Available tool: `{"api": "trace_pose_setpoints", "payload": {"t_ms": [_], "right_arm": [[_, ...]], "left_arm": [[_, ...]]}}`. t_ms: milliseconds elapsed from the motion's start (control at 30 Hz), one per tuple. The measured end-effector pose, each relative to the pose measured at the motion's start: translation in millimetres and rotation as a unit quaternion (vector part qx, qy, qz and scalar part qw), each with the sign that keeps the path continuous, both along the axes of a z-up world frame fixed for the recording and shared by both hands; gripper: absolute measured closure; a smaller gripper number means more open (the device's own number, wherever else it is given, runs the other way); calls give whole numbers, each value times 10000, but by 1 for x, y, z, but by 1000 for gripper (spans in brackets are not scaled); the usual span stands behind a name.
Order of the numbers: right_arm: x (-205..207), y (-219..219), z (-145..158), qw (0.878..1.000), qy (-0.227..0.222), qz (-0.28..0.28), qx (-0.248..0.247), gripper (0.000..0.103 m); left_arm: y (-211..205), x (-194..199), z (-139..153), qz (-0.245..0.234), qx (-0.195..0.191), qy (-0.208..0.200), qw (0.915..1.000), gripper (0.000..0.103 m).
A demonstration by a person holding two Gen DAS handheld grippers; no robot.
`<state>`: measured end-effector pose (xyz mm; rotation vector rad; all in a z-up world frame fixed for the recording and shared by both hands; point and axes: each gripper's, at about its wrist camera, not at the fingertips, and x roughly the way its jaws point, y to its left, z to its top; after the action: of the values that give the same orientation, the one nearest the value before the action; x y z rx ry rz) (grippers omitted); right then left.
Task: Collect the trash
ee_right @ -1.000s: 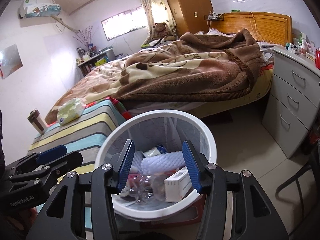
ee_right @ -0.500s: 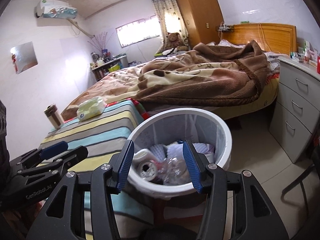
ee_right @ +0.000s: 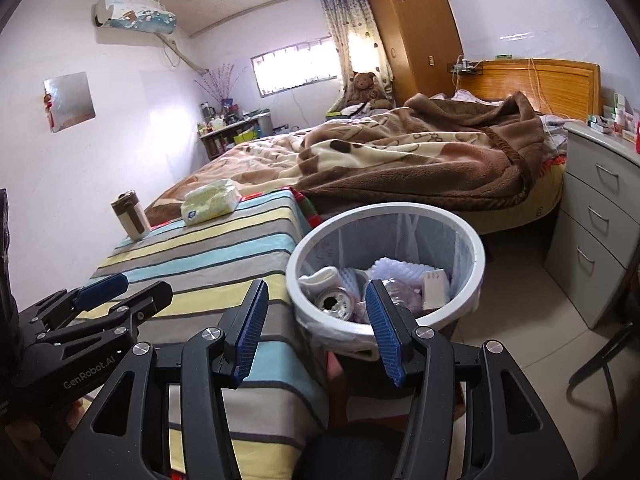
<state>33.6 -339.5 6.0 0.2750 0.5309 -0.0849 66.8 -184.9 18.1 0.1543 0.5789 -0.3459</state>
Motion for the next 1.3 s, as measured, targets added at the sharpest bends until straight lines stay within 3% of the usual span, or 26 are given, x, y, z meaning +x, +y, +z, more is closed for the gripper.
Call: {"api": "trace_pose_setpoints", "payload": {"t_ms": [467, 1300], "right_arm": [[-5, 14, -1, 9999, 24, -58, -160, 51], [-6, 20, -2, 9999, 42, 7, -91, 51]], "left_arm": [[16, -7, -5, 139, -278, 92, 9995, 39], [19, -9, -5, 171, -302, 137, 9993, 39]]}}
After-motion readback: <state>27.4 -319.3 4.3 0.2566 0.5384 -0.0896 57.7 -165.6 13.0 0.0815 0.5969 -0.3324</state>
